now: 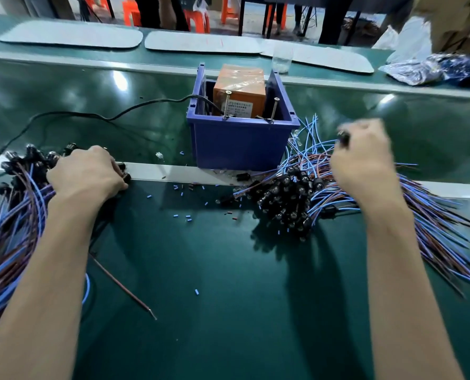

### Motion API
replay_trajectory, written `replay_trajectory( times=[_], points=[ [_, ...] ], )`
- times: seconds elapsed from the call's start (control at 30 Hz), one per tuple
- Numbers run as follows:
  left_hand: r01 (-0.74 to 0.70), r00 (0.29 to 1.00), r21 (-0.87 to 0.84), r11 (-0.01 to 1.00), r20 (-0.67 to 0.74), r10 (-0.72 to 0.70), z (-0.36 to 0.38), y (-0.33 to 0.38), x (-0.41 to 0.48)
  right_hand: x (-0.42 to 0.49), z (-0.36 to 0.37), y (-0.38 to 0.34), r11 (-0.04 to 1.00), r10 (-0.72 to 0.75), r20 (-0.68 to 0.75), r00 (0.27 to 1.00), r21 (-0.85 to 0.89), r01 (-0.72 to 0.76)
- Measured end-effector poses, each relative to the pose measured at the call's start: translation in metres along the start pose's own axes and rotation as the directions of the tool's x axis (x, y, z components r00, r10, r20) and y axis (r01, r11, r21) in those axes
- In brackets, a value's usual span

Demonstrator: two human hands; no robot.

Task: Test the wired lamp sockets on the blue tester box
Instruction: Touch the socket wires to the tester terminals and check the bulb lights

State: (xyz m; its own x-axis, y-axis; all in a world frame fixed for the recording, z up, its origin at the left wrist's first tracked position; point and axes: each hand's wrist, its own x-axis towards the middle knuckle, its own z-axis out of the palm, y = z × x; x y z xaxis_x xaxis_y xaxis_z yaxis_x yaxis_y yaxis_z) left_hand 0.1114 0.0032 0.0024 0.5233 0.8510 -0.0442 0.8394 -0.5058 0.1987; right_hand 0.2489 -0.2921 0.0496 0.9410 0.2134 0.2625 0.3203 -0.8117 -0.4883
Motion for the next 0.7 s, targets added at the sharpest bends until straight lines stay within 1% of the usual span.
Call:
replay_trajectory(
  times=[0.03,0.07,0.1,0.13,0.23,0.3,0.37,0.4,0.43,0.47,0.5,0.53,0.57,0.6,0.63,0.67,0.7],
  points=[
    [0.008,1.000,0.006,1.000,0.000,-0.008,0.001,0.000,0.000,-0.001,0.005,0.003,0.991,0.075,0.218,0.973,-0.124,-0.048],
    [0.011,1.000,0.010,1.000,-0.003,-0.011,0.001,0.001,-0.001,-0.003,0.009,0.004,0.982,0.122,0.367,0.922,-0.179,-0.059],
    [0.011,1.000,0.010,1.000,-0.006,-0.011,0.001,0.001,-0.001,-0.003,0.011,0.004,0.978,0.134,0.429,0.893,-0.200,-0.051],
    [0.006,1.000,0.009,1.000,-0.008,-0.006,0.001,0.002,-0.002,-0.002,0.012,0.007,0.981,0.130,0.442,0.888,-0.185,-0.051],
    [-0.026,1.000,-0.026,0.999,-0.018,0.026,-0.005,0.007,-0.006,0.000,0.008,0.009,0.992,0.117,0.382,0.917,-0.083,-0.092],
    [-0.075,0.996,-0.071,0.995,-0.047,0.072,-0.015,0.010,-0.010,0.001,0.007,0.010,0.994,0.096,0.343,0.934,-0.086,-0.071],
    [-0.183,0.980,-0.155,0.971,-0.106,0.168,-0.026,0.013,-0.013,0.000,0.004,0.006,0.999,0.000,0.203,0.979,-0.048,0.010],
    [-0.273,0.958,-0.221,0.936,-0.149,0.244,-0.032,0.015,-0.016,-0.001,0.002,0.003,0.998,-0.066,0.111,0.992,0.026,0.064],
    [-0.385,0.920,-0.301,0.872,-0.203,0.336,-0.038,0.019,-0.021,-0.002,0.000,-0.003,0.984,-0.123,0.045,0.991,0.132,0.116],
    [-0.501,0.865,-0.387,0.774,-0.259,0.430,-0.045,0.024,-0.030,-0.005,-0.003,-0.009,0.950,-0.169,0.030,0.985,0.270,0.155],
    [-0.596,0.803,-0.469,0.652,-0.315,0.506,-0.052,0.031,-0.042,-0.008,-0.006,-0.016,0.893,-0.218,0.066,0.974,0.417,0.172],
    [-0.654,0.750,-0.535,0.534,-0.367,0.551,-0.057,0.038,-0.053,-0.013,-0.008,-0.023,0.814,-0.284,0.146,0.948,0.559,0.157],
    [-0.686,0.711,-0.581,0.437,-0.410,0.571,-0.060,0.046,-0.063,-0.019,-0.008,-0.030,0.728,-0.358,0.238,0.903,0.677,0.110],
    [-0.709,0.679,-0.604,0.364,-0.444,0.585,-0.061,0.053,-0.071,-0.025,-0.007,-0.036,0.653,-0.433,0.317,0.844,0.756,0.051],
    [-0.725,0.650,-0.614,0.312,-0.463,0.602,-0.060,0.060,-0.078,-0.030,-0.003,-0.042,0.592,-0.494,0.368,0.788,0.806,-0.005],
    [-0.730,0.627,-0.631,0.264,-0.463,0.627,-0.059,0.066,-0.086,-0.034,0.001,-0.048,0.532,-0.536,0.392,0.748,0.845,-0.061],
    [-0.715,0.608,-0.667,0.208,-0.448,0.656,-0.056,0.072,-0.093,-0.038,0.004,-0.053,0.466,-0.558,0.395,0.730,0.877,-0.118]
  ],
)
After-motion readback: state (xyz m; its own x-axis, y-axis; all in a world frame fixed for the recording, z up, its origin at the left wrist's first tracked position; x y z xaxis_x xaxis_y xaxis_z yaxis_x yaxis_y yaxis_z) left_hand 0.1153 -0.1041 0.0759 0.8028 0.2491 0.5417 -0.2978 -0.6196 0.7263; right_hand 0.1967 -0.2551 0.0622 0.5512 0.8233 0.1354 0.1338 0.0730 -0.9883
